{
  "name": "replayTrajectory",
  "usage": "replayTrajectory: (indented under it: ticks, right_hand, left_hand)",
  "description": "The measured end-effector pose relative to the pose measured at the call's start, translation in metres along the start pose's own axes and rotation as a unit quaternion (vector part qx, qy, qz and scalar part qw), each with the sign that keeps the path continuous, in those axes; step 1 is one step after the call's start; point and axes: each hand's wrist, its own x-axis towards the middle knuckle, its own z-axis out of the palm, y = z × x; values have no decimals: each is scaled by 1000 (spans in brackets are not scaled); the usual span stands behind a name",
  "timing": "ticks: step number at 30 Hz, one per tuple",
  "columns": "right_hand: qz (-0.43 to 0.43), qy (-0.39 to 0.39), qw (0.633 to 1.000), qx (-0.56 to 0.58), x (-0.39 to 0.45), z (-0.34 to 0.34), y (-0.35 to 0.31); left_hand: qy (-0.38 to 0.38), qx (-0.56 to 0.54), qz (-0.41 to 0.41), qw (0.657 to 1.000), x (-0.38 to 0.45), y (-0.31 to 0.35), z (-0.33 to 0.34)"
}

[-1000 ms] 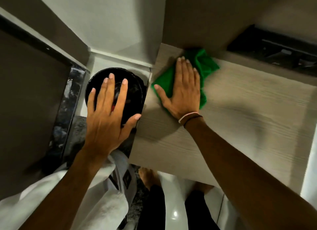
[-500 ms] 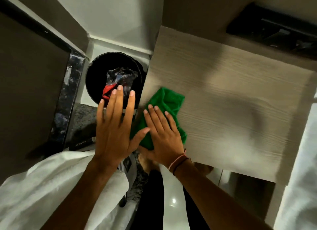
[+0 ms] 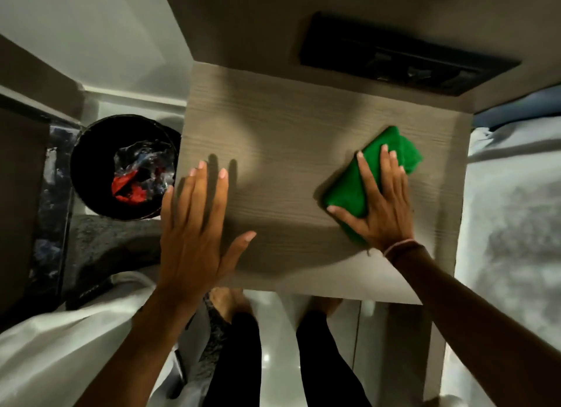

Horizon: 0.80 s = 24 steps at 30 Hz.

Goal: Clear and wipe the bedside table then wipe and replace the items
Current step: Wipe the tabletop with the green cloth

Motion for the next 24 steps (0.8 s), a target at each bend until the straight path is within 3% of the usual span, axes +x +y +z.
replayTrajectory:
  ticks: [4, 9, 12, 19, 24]
  right_hand:
    - [-11, 36, 999, 15, 32, 6, -56]
    - [-144, 4, 987, 70, 53, 19, -178]
    - [-180, 2, 980, 80, 63, 22, -219]
    - [-279, -31, 957, 74, 64, 13, -194]
    - [-181, 9, 978, 102, 18, -3, -148]
  left_hand:
    - [30, -4, -18, 999, 16, -3, 1]
    - [55, 13, -33, 998, 15, -33, -12]
    - [49, 12, -57, 997, 6, -57, -21]
    - [26, 7, -47, 999, -7, -75, -32]
    - [42, 23, 22, 999, 3, -51, -25]
